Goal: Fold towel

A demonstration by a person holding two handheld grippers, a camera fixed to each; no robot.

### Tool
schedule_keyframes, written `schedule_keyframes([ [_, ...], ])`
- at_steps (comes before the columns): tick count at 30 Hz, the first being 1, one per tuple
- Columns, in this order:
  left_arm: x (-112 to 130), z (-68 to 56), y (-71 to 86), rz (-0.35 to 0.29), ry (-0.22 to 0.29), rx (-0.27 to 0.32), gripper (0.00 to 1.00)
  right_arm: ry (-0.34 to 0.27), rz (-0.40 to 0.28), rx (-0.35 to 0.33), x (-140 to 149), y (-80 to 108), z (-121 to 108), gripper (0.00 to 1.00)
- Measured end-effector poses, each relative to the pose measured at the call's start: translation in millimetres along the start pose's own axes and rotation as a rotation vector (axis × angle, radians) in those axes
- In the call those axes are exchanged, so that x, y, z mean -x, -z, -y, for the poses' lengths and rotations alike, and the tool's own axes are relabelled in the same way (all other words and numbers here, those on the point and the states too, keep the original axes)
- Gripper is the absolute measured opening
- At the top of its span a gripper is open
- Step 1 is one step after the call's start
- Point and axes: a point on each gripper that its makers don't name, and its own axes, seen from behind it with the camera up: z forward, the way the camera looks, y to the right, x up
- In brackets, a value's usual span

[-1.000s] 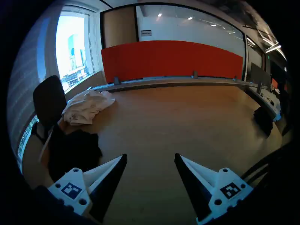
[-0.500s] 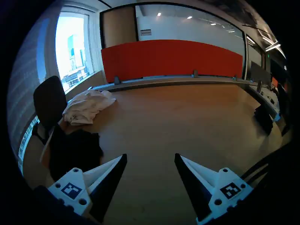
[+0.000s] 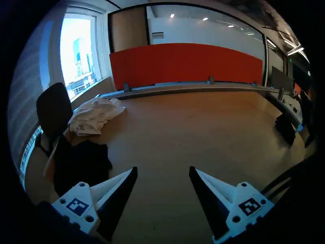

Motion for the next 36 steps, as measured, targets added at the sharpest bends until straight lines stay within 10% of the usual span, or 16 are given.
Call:
schedule_keyframes([
  [21,-3.2,0.3,2.9,-0.013,-0.001,0.008,0.94,-0.018,-0.020,0.011,5.0,10.2,-1.8,0.11],
  [29,-3.5,3.5,4.0,-0.018,0.004,0.006,0.94,-0.017,-0.036,0.021,4.9,17.0,-2.8,0.63],
  [36,-3.9,3.0,4.1,-0.023,0.006,0.011,0.94,-0.005,-0.052,0.016,3.9,23.7,1.5,0.82],
])
